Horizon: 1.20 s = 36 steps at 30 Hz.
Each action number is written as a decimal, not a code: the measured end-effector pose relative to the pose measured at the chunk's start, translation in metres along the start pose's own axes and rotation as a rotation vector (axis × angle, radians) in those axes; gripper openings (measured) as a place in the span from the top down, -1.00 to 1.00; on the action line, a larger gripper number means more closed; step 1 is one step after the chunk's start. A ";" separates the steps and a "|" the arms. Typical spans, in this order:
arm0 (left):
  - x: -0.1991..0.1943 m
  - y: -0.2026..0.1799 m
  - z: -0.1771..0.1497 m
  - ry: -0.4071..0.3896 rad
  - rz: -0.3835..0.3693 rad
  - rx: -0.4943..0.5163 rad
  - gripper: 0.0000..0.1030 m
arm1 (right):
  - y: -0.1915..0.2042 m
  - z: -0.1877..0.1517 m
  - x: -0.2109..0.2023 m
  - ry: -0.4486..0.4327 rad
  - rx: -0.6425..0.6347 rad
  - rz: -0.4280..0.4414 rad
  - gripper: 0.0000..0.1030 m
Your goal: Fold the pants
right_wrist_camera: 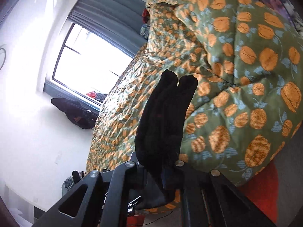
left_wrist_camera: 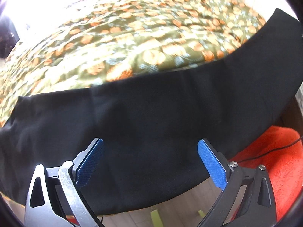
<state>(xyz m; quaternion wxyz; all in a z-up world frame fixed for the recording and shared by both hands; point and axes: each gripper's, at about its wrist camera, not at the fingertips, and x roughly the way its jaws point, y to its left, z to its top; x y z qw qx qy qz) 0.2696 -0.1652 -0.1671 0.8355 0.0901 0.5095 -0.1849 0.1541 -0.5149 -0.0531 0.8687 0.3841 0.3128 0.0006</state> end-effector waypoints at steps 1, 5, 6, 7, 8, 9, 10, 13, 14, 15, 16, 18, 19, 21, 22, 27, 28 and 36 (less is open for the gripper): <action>-0.011 0.020 -0.001 -0.018 0.006 -0.036 -0.94 | 0.023 -0.001 0.006 0.007 -0.033 0.028 0.78; -0.051 0.109 -0.021 -0.077 0.056 -0.213 -0.94 | 0.109 -0.028 0.054 0.067 -0.179 0.115 0.78; -0.059 0.132 -0.031 -0.088 0.070 -0.264 -0.94 | 0.128 -0.042 0.070 0.089 -0.222 0.129 0.78; -0.066 0.152 -0.042 -0.096 0.085 -0.310 -0.94 | 0.144 -0.060 0.088 0.114 -0.266 0.138 0.78; -0.072 0.170 -0.052 -0.102 0.104 -0.353 -0.94 | 0.157 -0.079 0.106 0.144 -0.296 0.150 0.78; -0.076 0.187 -0.064 -0.105 0.122 -0.394 -0.94 | 0.168 -0.101 0.126 0.176 -0.309 0.168 0.78; -0.076 0.204 -0.076 -0.102 0.137 -0.428 -0.94 | 0.174 -0.124 0.147 0.205 -0.321 0.180 0.77; -0.075 0.237 -0.111 -0.072 0.165 -0.506 -0.94 | 0.179 -0.199 0.208 0.310 -0.410 0.153 0.09; -0.075 0.238 -0.124 -0.062 0.170 -0.516 -0.94 | 0.175 -0.224 0.227 0.386 -0.441 0.122 -0.20; -0.076 0.242 -0.134 -0.055 0.172 -0.520 -0.94 | 0.164 -0.243 0.239 0.443 -0.471 0.082 -0.42; -0.077 0.240 -0.142 -0.054 0.170 -0.519 -0.94 | 0.156 -0.257 0.241 0.470 -0.507 0.047 -0.42; -0.084 0.231 -0.151 -0.073 0.152 -0.507 -0.94 | 0.136 -0.268 0.223 0.484 -0.562 0.009 -0.43; -0.092 0.222 -0.154 -0.098 0.136 -0.493 -0.93 | 0.129 -0.269 0.210 0.480 -0.591 -0.003 -0.43; -0.099 0.201 -0.147 -0.167 0.080 -0.446 -0.90 | 0.121 -0.267 0.173 0.438 -0.669 -0.042 -0.52; -0.101 0.188 -0.140 -0.196 0.034 -0.413 -0.82 | 0.117 -0.265 0.156 0.407 -0.697 -0.067 -0.64; -0.071 0.137 -0.088 -0.170 -0.155 -0.249 -0.05 | 0.082 -0.238 0.099 0.254 -0.602 -0.162 -0.78; -0.061 0.132 -0.078 -0.154 -0.147 -0.225 0.09 | 0.076 -0.231 0.095 0.233 -0.561 -0.169 -0.78; -0.025 0.119 -0.072 -0.053 -0.095 -0.190 0.29 | 0.054 -0.202 0.089 0.165 -0.452 -0.193 -0.78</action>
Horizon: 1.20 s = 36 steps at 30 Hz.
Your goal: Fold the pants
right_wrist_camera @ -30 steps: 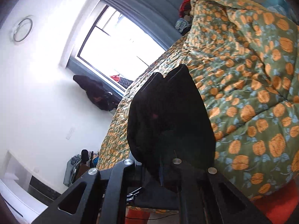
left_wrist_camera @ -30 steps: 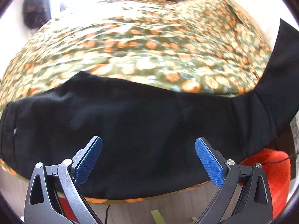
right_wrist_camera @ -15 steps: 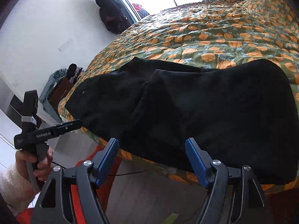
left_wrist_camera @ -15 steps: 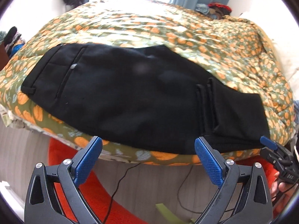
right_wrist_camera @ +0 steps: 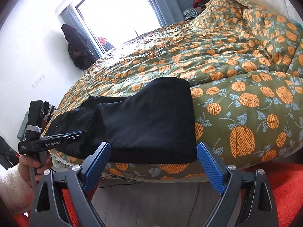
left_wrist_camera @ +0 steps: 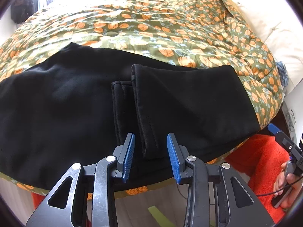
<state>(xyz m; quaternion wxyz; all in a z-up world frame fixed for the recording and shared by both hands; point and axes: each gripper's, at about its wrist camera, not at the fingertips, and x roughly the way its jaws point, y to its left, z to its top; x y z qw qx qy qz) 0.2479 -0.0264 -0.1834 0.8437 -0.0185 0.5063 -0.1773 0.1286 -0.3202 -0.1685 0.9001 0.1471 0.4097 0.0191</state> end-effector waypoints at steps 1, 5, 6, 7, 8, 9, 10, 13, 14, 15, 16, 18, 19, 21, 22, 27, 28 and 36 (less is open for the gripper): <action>-0.001 0.002 -0.001 0.002 -0.005 -0.004 0.29 | -0.001 0.001 0.000 -0.002 0.002 0.002 -0.78; 0.002 0.000 -0.001 0.013 -0.022 0.000 0.57 | 0.007 0.003 0.005 -0.018 -0.014 0.005 -0.78; 0.004 -0.001 0.000 0.014 -0.017 0.003 0.72 | 0.009 0.003 0.005 -0.021 -0.017 0.003 -0.78; 0.004 -0.001 0.000 0.014 -0.011 0.001 0.81 | 0.009 0.002 0.005 -0.024 -0.020 0.001 -0.78; 0.003 0.000 0.000 0.009 -0.010 -0.009 0.83 | 0.010 0.002 0.004 -0.030 -0.024 -0.003 -0.78; -0.001 0.001 -0.002 -0.001 -0.010 -0.019 0.84 | 0.010 0.002 0.002 -0.037 -0.028 -0.009 -0.78; -0.005 0.001 -0.004 -0.011 -0.006 -0.023 0.86 | 0.011 0.002 0.000 -0.045 -0.032 -0.015 -0.78; -0.020 0.010 -0.017 -0.040 0.009 -0.046 0.87 | 0.009 0.002 -0.003 -0.061 -0.036 -0.041 -0.78; -0.022 0.015 -0.022 -0.039 0.008 -0.059 0.87 | 0.008 0.003 -0.003 -0.058 -0.033 -0.047 -0.78; -0.021 0.018 -0.027 -0.032 0.015 -0.062 0.87 | 0.007 0.003 -0.001 -0.051 -0.030 -0.051 -0.78; -0.019 0.020 -0.030 -0.024 0.026 -0.059 0.87 | 0.007 0.003 0.001 -0.042 -0.031 -0.057 -0.78; -0.015 0.023 -0.032 -0.018 0.029 -0.067 0.87 | 0.010 0.007 0.009 -0.026 -0.041 -0.063 -0.78; -0.013 0.022 -0.031 -0.019 0.028 -0.075 0.87 | 0.012 0.013 0.014 -0.024 -0.049 -0.052 -0.78; -0.013 0.021 -0.028 -0.022 0.026 -0.080 0.86 | 0.021 0.028 0.023 -0.022 -0.077 -0.010 -0.78; -0.012 0.021 -0.027 -0.022 0.029 -0.076 0.86 | 0.027 0.035 0.027 -0.019 -0.099 0.013 -0.78; -0.004 0.020 -0.025 -0.013 0.049 -0.071 0.80 | 0.033 0.044 0.089 0.166 -0.136 0.111 -0.78; -0.004 0.020 -0.026 -0.012 0.049 -0.075 0.72 | 0.027 0.039 0.111 0.260 -0.121 0.091 -0.78; -0.019 0.017 -0.020 -0.029 0.060 -0.092 0.06 | 0.042 0.067 0.084 0.165 -0.133 0.088 -0.75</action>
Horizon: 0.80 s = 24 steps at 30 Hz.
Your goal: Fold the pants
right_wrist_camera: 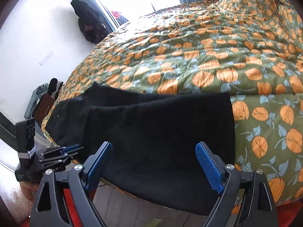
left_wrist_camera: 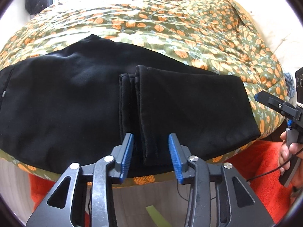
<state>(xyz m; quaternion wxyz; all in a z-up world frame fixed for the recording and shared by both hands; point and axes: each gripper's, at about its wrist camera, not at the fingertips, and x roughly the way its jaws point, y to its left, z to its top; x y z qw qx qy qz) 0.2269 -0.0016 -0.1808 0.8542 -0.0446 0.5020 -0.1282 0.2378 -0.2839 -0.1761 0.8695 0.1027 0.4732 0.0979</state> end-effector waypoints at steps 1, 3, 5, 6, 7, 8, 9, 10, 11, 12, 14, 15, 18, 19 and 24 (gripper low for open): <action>-0.003 0.001 0.000 -0.006 0.000 -0.005 -0.07 | 0.002 0.000 0.000 -0.009 -0.012 -0.008 -0.79; -0.010 0.004 -0.002 -0.019 0.009 -0.010 -0.22 | -0.001 -0.007 0.014 0.025 -0.021 -0.034 -0.82; -0.017 0.007 -0.004 -0.033 0.033 -0.012 -0.33 | -0.014 -0.015 0.039 0.121 -0.003 -0.076 -0.82; -0.020 0.011 -0.005 -0.038 0.048 -0.014 -0.34 | -0.019 -0.018 0.045 0.134 0.000 -0.084 -0.77; -0.023 0.014 -0.007 -0.044 0.059 -0.018 -0.36 | -0.019 -0.019 0.039 0.107 -0.004 -0.085 -0.76; -0.026 0.018 -0.009 -0.049 0.068 -0.026 -0.39 | -0.018 -0.017 0.030 0.075 0.002 -0.080 -0.76; -0.027 0.023 -0.011 -0.053 0.076 -0.038 -0.41 | -0.015 -0.014 0.020 0.042 0.009 -0.072 -0.76; -0.028 0.027 -0.013 -0.056 0.084 -0.050 -0.42 | -0.011 -0.012 0.009 0.003 0.002 -0.068 -0.76; -0.028 0.031 -0.015 -0.060 0.092 -0.063 -0.43 | -0.005 -0.011 -0.002 -0.038 -0.022 -0.079 -0.76; -0.028 0.035 -0.016 -0.063 0.102 -0.078 -0.43 | 0.002 -0.012 -0.014 -0.079 -0.056 -0.101 -0.76; -0.024 0.041 -0.018 -0.066 0.121 -0.118 -0.44 | 0.014 -0.022 -0.029 -0.141 -0.114 -0.145 -0.78; -0.022 0.044 -0.018 -0.069 0.129 -0.140 -0.44 | 0.019 -0.029 -0.032 -0.161 -0.140 -0.158 -0.78; -0.012 0.049 -0.019 -0.086 0.163 -0.165 -0.44 | 0.031 -0.046 -0.022 -0.155 -0.211 -0.213 -0.78; -0.008 0.050 -0.018 -0.086 0.174 -0.166 -0.44 | 0.033 -0.049 -0.016 -0.133 -0.226 -0.224 -0.78; 0.012 0.055 -0.019 -0.072 0.200 -0.157 -0.52 | 0.028 -0.058 0.017 -0.004 -0.250 -0.254 -0.78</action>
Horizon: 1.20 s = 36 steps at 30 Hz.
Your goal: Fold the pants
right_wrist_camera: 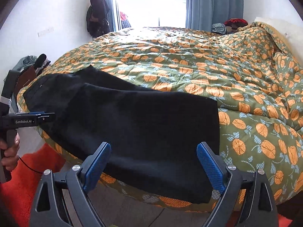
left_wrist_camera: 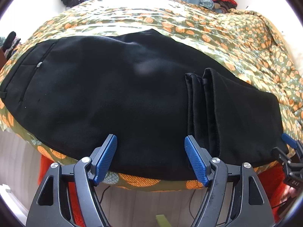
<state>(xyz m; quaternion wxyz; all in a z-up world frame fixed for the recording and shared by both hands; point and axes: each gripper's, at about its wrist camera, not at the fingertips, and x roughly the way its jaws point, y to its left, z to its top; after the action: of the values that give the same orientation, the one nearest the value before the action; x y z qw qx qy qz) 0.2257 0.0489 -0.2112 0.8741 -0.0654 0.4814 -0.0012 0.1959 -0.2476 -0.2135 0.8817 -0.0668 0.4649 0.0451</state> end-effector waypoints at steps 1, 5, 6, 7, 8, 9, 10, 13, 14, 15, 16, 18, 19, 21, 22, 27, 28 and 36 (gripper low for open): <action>0.002 0.000 -0.001 0.003 0.000 0.004 -0.56 | -0.002 -0.005 0.012 0.048 0.016 0.015 -0.82; 0.010 0.002 0.000 0.026 -0.013 0.007 -0.62 | -0.013 -0.018 0.026 0.053 0.087 0.077 -1.00; 0.011 0.005 0.001 0.034 -0.028 -0.001 -0.63 | -0.013 -0.018 0.027 0.057 0.087 0.080 -1.00; 0.011 0.007 0.001 0.042 -0.042 -0.008 -0.64 | -0.013 -0.019 0.027 0.058 0.088 0.081 -1.00; 0.012 0.009 0.001 0.049 -0.051 -0.010 -0.65 | -0.012 -0.019 0.026 0.056 0.086 0.081 -1.00; 0.012 0.009 0.000 0.053 -0.055 -0.007 -0.65 | -0.012 -0.020 0.025 0.056 0.082 0.080 -1.00; 0.012 0.009 0.000 0.056 -0.054 0.000 -0.66 | -0.011 -0.021 0.026 0.056 0.079 0.078 -1.00; 0.012 0.007 0.000 0.067 -0.045 0.019 -0.66 | -0.010 -0.019 0.027 0.058 0.073 0.076 -1.00; 0.012 0.007 0.000 0.070 -0.046 0.019 -0.66 | -0.010 -0.019 0.028 0.057 0.071 0.075 -1.00; 0.013 0.008 0.000 0.073 -0.049 0.019 -0.67 | -0.009 -0.020 0.028 0.056 0.069 0.074 -1.00; 0.014 0.008 0.001 0.077 -0.051 0.019 -0.67 | -0.009 -0.020 0.029 0.057 0.068 0.073 -1.00; 0.015 0.008 0.001 0.085 -0.053 0.020 -0.67 | -0.008 -0.019 0.029 0.060 0.066 0.070 -1.00; 0.015 0.008 0.002 0.089 -0.053 0.020 -0.68 | -0.008 -0.019 0.029 0.062 0.066 0.070 -1.00; 0.015 0.007 0.002 0.091 -0.050 0.022 -0.69 | -0.009 -0.018 0.029 0.066 0.066 0.074 -1.00; 0.017 0.006 0.003 0.091 -0.049 0.023 -0.69 | -0.009 -0.018 0.029 0.067 0.065 0.074 -1.00; 0.018 0.006 0.004 0.094 -0.047 0.027 -0.69 | -0.009 -0.017 0.030 0.070 0.062 0.074 -1.00; 0.018 0.006 0.004 0.095 -0.047 0.028 -0.69 | -0.009 -0.017 0.030 0.070 0.062 0.074 -1.00; 0.019 0.004 0.005 0.095 -0.047 0.029 -0.69 | -0.008 -0.017 0.030 0.070 0.061 0.071 -1.00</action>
<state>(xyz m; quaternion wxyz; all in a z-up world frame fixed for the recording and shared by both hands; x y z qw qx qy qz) 0.2395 0.0525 -0.2252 0.8507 -0.0641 0.5208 -0.0317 0.2001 -0.2580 -0.2474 0.8644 -0.0246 0.4986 0.0599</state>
